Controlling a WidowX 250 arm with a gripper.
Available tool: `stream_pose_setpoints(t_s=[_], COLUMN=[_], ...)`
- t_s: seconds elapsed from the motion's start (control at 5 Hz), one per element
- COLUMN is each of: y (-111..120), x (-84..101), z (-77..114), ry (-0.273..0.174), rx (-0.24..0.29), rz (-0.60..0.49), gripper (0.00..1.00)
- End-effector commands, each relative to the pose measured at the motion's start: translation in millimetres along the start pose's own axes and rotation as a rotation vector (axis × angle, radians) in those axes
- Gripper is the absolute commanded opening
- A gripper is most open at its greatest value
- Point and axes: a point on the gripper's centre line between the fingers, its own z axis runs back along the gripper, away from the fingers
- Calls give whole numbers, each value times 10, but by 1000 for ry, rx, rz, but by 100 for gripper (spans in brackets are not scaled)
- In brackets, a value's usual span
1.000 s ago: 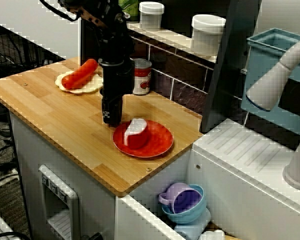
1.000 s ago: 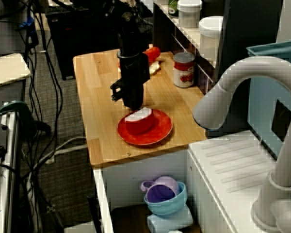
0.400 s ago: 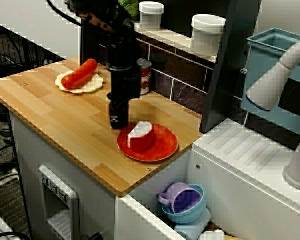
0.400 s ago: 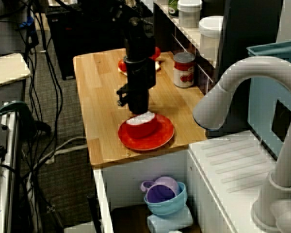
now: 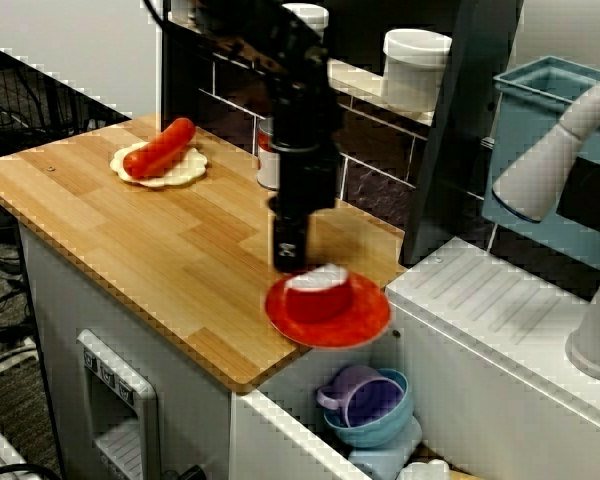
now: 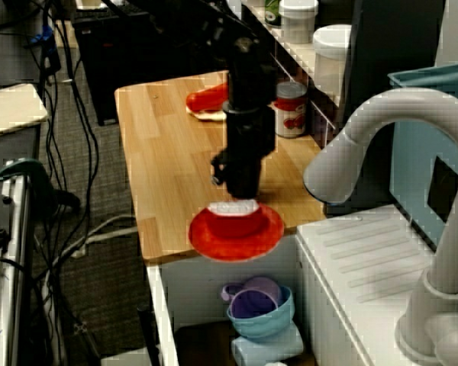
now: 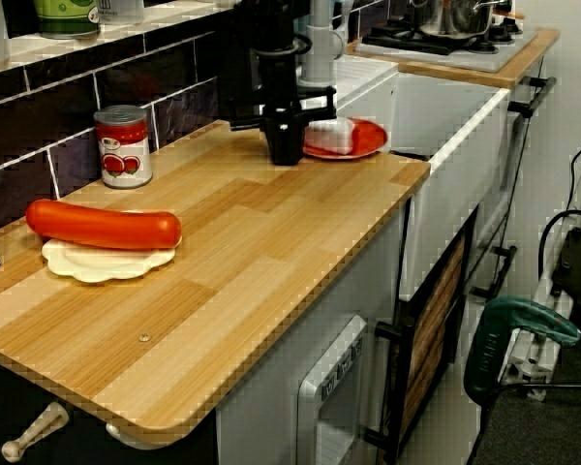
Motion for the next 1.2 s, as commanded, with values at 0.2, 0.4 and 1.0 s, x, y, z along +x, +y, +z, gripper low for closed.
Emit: stream_pose_setpoints(t_s=[0.2, 0.4, 1.0], y=[-303, -189, 10], x=[522, 390, -208], z=[217, 261, 472], ry=[-1, -3, -32], rx=[-21, -26, 34], rz=[-114, -87, 2], gripper=[0, 0, 100])
